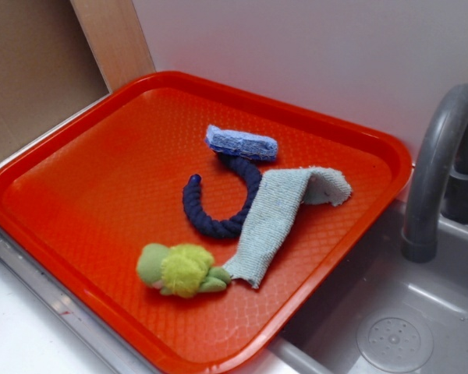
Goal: Grab the blue sponge.
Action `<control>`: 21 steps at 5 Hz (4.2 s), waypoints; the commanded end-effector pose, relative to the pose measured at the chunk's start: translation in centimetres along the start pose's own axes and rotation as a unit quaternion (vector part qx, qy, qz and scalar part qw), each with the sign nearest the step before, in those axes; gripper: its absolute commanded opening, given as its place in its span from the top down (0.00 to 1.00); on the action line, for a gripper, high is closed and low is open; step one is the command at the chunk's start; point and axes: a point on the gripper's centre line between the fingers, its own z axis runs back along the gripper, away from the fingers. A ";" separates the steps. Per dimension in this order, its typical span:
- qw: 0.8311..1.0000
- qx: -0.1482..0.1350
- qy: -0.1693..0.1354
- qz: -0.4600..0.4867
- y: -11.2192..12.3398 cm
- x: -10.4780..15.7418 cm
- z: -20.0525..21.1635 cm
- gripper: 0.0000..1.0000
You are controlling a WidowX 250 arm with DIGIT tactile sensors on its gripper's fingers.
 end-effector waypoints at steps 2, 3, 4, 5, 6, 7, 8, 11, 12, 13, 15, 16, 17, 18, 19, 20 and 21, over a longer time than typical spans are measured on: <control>0.999 -0.023 -0.025 -0.041 -1.1 3.1 -1.7 0.00; 0.997 -0.019 -0.023 -0.074 -2.9 4.2 -3.3 0.00; 0.984 -0.077 -0.059 -0.148 -4.8 5.4 -4.4 0.00; 0.966 -0.123 -0.070 -0.217 -7.5 6.2 -5.6 0.00; 0.950 -0.175 -0.070 -0.249 -10.3 6.8 -7.2 0.00; 0.950 -0.160 -0.047 -0.265 -13.3 7.6 -9.3 0.00; 0.951 -0.157 -0.012 -0.266 -14.8 8.9 -12.0 0.00; 0.944 -0.158 0.018 -0.289 -17.5 12.8 -17.5 0.00; 0.934 -0.176 0.032 -0.309 -19.2 13.3 -19.1 0.00; 0.923 -0.192 0.038 -0.330 -20.3 13.9 -20.3 0.00; 0.918 -0.179 0.060 -0.347 -21.8 13.3 -21.8 1.00; 0.917 -0.165 0.059 -0.359 -21.9 13.0 -21.7 1.00; 0.915 -0.092 0.043 -0.391 -21.9 12.2 -19.9 1.00; 0.941 -0.071 0.050 -0.328 -19.8 11.1 -16.3 1.00; 0.965 -0.051 0.065 -0.250 -16.9 10.3 -12.0 1.00; 0.979 -0.037 0.048 -0.192 -14.9 8.9 -8.1 1.00; 0.992 0.023 0.052 -0.112 -12.7 6.6 -3.6 1.00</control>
